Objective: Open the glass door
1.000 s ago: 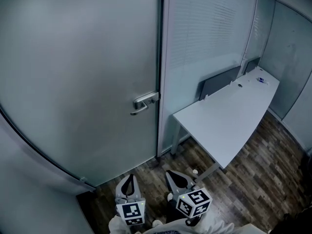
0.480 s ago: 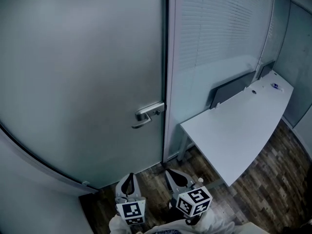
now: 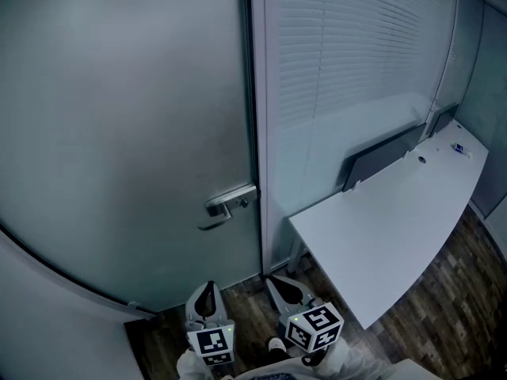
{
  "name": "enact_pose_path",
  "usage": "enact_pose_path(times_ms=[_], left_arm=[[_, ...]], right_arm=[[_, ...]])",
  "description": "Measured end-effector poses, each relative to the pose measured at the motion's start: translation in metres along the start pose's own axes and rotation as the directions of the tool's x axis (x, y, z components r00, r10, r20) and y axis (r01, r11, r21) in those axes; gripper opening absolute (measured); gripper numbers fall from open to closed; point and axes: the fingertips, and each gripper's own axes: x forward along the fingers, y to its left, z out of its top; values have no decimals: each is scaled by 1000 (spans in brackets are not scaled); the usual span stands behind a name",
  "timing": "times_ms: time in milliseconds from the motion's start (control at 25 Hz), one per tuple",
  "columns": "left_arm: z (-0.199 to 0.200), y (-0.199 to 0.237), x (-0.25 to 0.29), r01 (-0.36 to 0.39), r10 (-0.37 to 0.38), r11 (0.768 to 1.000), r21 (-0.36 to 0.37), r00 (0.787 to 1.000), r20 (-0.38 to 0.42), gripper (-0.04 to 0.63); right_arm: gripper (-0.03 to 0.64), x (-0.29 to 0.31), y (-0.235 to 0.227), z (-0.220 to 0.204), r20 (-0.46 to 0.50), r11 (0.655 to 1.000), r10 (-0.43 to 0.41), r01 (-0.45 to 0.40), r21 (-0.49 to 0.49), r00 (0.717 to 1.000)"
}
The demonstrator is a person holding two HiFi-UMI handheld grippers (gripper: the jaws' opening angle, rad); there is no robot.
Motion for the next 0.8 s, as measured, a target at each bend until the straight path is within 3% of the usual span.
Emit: enact_pose_path(times_ms=[280,760,800], left_arm=[[10,-13,29,-57,57,996,66,998,3,5],[16,-2,54,-81,83,990,117,997,-10,5],[14,-1,56,-76,79,990,119,997,-16,34]], right_arm=[[5,8,-44,4,-14,999,14,-13,38,1000],[5,37,-56,15,-8,997,48,-47,64,999],[5,40,-56,15,-10,997,49,-48,63,999]])
